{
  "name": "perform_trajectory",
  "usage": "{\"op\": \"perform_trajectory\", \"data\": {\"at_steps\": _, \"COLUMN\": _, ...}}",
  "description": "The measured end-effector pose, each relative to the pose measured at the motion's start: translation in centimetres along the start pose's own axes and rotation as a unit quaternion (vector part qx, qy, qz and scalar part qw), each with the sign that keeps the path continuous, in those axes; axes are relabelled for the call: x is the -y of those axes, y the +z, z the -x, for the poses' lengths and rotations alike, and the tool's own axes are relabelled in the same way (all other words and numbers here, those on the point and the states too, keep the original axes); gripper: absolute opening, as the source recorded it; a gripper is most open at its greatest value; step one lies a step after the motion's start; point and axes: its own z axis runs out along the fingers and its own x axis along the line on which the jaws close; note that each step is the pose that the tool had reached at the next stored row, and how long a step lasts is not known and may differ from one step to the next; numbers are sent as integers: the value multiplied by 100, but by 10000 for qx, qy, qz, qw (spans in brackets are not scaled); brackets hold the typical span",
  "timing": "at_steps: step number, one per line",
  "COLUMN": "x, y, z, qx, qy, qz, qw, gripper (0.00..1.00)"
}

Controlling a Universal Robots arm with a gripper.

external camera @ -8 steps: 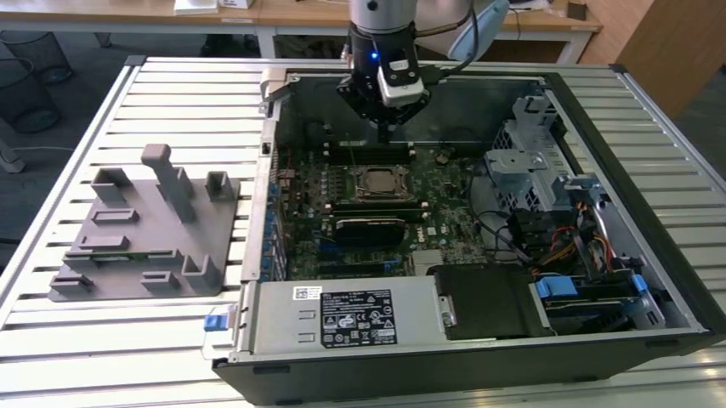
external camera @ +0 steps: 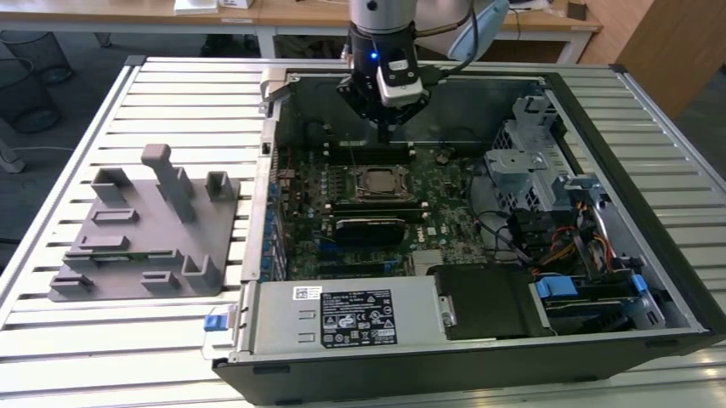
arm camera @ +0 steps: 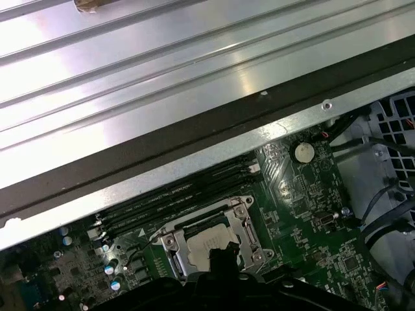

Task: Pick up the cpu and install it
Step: 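Install the first cpu locking lever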

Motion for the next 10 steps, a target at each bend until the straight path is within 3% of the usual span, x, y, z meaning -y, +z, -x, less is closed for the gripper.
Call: {"op": "perform_trajectory", "data": {"at_steps": 10, "x": 0, "y": 0, "z": 0, "qx": 1, "qy": 95, "qz": -11, "qw": 10000, "gripper": 11}}
